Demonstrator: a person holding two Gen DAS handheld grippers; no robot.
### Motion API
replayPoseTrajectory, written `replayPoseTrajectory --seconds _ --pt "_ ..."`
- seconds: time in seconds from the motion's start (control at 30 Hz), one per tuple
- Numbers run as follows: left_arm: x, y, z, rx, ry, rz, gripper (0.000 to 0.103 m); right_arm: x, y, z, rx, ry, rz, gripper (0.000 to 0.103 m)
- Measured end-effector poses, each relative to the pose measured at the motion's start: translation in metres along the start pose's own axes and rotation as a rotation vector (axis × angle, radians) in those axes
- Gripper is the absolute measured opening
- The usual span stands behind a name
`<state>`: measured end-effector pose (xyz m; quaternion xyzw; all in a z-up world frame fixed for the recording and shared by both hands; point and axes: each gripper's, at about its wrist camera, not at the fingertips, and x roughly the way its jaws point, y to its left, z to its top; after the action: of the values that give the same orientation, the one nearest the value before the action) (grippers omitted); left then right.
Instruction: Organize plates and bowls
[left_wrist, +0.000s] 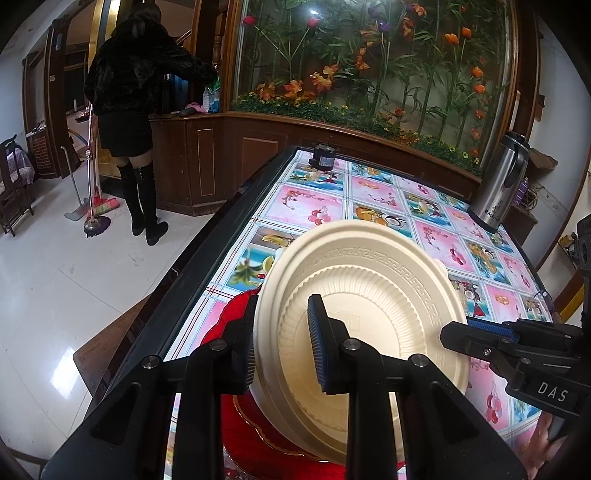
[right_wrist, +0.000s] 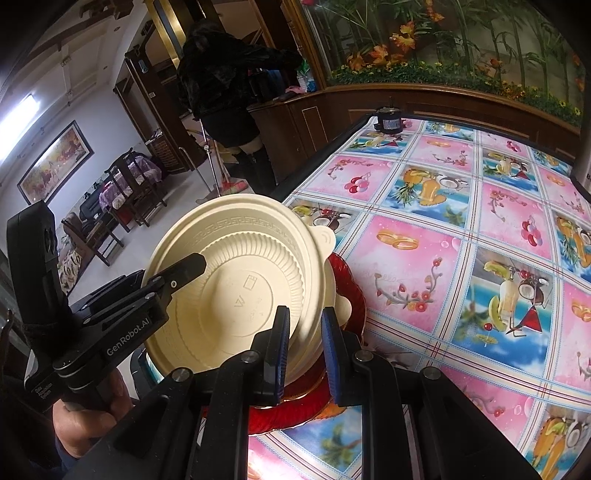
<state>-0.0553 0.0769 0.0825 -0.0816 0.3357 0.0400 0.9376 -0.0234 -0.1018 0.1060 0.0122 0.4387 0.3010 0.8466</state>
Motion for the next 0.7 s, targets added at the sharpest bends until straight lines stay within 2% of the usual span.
replayPoseTrajectory --seconds 0.43,0.7 --pt "-0.0016 0.0022 0.0009 0.0 -0.002 0.006 0.022 -0.0001 -0.0033 -0.0017 0.01 -0.003 0.002 0.02" --pt "-0.0035 0.0029 0.0009 0.004 -0.006 0.014 0.022 -0.0022 -0.0057 -0.0033 0.01 -0.009 0.002 0.025"
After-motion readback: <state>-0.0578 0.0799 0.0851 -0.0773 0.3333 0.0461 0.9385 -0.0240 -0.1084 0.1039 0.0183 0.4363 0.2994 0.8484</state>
